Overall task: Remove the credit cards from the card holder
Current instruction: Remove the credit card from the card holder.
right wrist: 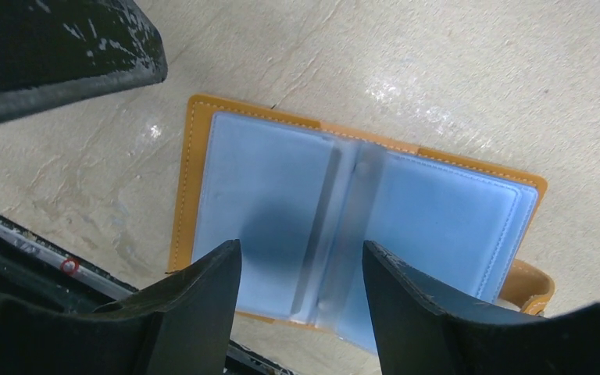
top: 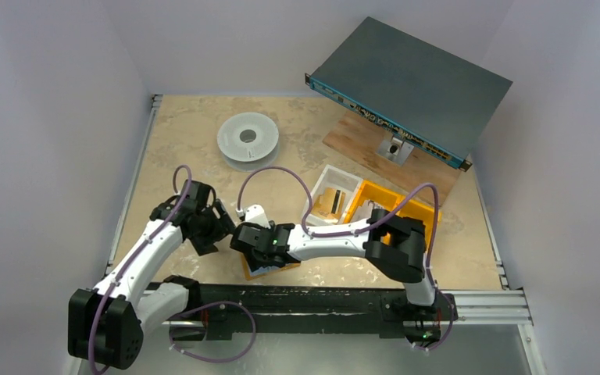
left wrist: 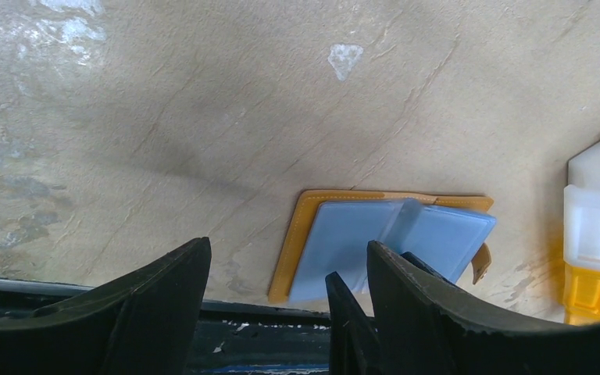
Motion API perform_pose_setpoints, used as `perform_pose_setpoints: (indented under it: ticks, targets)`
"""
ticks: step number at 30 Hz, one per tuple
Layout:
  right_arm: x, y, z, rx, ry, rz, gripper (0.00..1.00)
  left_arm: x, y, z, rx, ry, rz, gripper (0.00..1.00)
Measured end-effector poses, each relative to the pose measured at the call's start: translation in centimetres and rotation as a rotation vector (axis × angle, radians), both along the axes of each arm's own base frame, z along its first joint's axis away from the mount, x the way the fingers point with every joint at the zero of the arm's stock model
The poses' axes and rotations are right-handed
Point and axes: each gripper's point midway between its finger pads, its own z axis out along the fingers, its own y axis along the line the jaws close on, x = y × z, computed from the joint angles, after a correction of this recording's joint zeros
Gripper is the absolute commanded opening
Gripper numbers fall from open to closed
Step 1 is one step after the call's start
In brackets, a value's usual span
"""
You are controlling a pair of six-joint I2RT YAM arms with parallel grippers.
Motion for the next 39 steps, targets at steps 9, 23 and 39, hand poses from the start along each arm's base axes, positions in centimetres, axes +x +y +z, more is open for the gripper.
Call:
perform_pose_setpoints:
  ticks: [9, 23, 39]
  targets:
    - [-0.2, 0.2, -0.6, -0.02, -0.011, -0.01, 0.57, 0.3, -0.3, -0.1, -0.018, -0.007, -0.011, 0.73]
    - [-0.9, 1.0, -1.0, 0.02, 0.043, -0.018, 0.34, 0.3, -0.9, -0.4, -0.045, 0.0, -0.028, 0.73]
    - [0.4, -0.7, -1.5, 0.357, 0.328, -0.09, 0.11, -0.6, -3.5, -1.2, -0.19, -0.001, -0.143, 0.61]
